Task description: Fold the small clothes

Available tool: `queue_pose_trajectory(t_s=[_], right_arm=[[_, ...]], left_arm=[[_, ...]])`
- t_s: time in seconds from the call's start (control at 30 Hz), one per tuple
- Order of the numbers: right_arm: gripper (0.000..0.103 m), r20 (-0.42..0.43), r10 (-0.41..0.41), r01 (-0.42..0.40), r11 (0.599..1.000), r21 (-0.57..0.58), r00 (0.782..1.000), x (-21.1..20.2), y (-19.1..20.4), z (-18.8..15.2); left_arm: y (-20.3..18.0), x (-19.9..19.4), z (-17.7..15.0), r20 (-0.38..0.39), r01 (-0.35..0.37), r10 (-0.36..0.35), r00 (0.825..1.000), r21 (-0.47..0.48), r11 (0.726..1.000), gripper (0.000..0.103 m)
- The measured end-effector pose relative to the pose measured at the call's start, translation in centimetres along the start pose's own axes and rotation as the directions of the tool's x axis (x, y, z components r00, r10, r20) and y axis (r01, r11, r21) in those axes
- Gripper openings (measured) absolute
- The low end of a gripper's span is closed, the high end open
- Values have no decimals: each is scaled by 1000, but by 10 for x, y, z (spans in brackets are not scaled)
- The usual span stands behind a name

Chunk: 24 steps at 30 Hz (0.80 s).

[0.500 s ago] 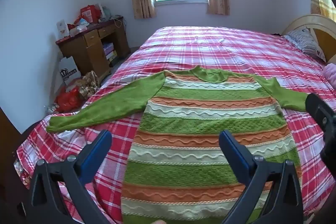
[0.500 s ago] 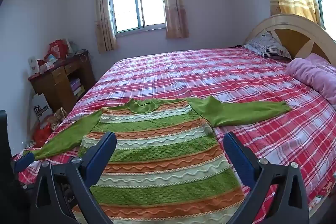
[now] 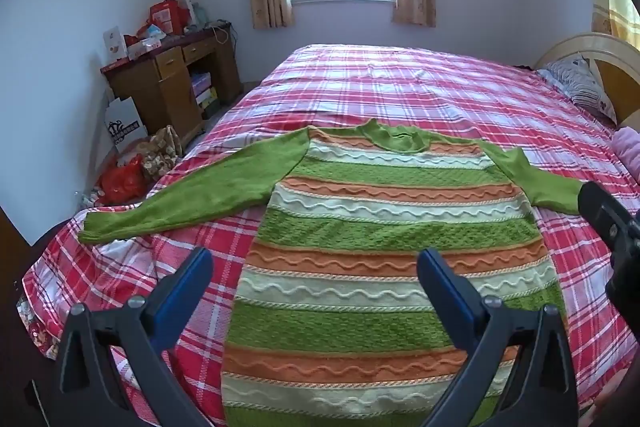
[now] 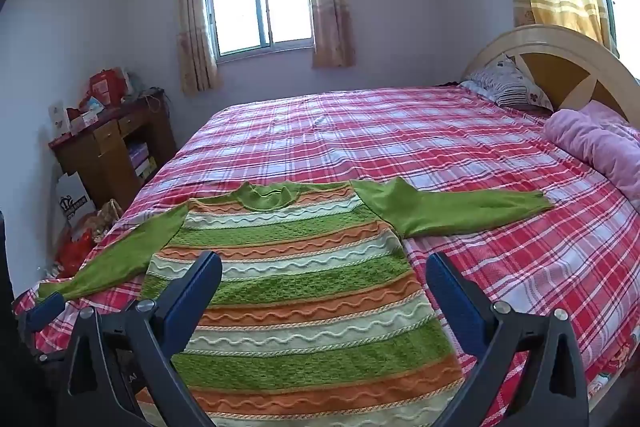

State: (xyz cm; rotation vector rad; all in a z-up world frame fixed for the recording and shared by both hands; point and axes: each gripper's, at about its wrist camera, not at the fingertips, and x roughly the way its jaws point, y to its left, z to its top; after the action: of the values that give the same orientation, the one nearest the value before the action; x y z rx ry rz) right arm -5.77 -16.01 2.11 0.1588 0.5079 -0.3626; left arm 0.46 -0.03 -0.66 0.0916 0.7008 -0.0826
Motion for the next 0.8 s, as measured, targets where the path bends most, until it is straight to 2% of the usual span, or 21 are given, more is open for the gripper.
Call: queue_pose_trajectory(t_s=[0.8], right_arm=[[102,-11,3,-3,1000,6,1000,1,-1,0]], left_arm=[[4,-1,0,-1,10,-10,1000,-7,1000,103]])
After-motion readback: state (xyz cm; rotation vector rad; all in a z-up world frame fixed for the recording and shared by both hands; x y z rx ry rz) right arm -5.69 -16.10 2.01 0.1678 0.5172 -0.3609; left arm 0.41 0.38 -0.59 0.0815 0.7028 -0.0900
